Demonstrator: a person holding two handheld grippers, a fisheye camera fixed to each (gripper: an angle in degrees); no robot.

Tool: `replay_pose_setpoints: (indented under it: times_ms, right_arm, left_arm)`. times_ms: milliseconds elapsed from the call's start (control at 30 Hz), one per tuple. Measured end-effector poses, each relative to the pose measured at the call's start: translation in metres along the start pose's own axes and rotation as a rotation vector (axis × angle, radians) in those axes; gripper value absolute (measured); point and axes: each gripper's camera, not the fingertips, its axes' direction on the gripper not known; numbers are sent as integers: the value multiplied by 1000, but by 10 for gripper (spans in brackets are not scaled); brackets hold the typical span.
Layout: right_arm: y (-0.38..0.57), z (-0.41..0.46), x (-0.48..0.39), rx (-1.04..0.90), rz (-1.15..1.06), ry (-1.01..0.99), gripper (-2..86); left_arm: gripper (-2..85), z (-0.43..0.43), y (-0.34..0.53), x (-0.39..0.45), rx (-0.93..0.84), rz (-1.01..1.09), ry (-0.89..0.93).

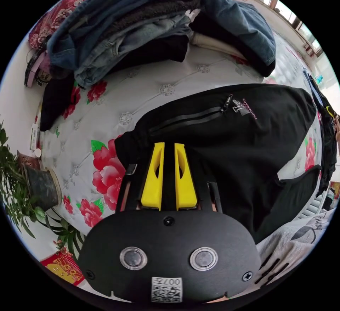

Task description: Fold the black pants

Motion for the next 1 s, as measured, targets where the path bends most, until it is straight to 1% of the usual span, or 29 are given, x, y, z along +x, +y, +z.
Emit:
replay_pose_setpoints:
  times_ms: [33,100,167,233,333,400,433,500,533,600,700,800,833,900,933,1000]
  right_arm:
    - [10,2,-6,-10,-28,-41,51]
    - [63,14,-31,-72,-124,-163,56]
    - [109,21,-46,-122,-171,-203,58]
    - [152,22,-51,-173,-205,-227,61]
    - [215,10,-28,-236,-189,-215,66]
    - [256,-1,17,-269,-57,-200,72]
    - [266,-3,31,-275,-8,-198,73]
    - [310,-13,89,-263,237,-185,82]
    - [321,-15,102,-255,302,-187,84]
    - [366,-18,147,-225,526,-232,92]
    - [400,-8,171,-242,629,-292,97]
    - [406,-10,174,-218,620,-255,96]
    - [405,-10,174,-216,614,-254,95]
    - [400,-5,169,-196,554,-319,89]
    - [399,-3,168,-207,553,-309,86]
    - [395,0,161,-242,542,-129,63]
  left_arm:
    - [44,-5,6,0,16,-3,-5]
    - [47,-24,33,-6,63,-40,-10]
    - [50,-37,60,-14,81,-99,-1]
    - [50,-51,93,-25,90,-167,46]
    - [51,-66,157,-51,72,-290,115]
    - [59,-68,210,-77,30,-423,170]
    - [61,-68,224,-84,20,-463,184]
    - [69,-62,276,-107,-7,-643,241]
    - [72,-60,288,-112,-13,-687,256]
    - [78,-49,325,-126,2,-814,361]
    - [93,-31,341,-137,11,-856,487]
    - [98,-14,339,-145,15,-835,563]
    - [97,-9,338,-147,3,-826,562]
    - [77,-3,336,-154,-47,-782,460]
    - [69,-2,336,-157,-51,-778,466]
    - [39,2,337,-170,-53,-767,573]
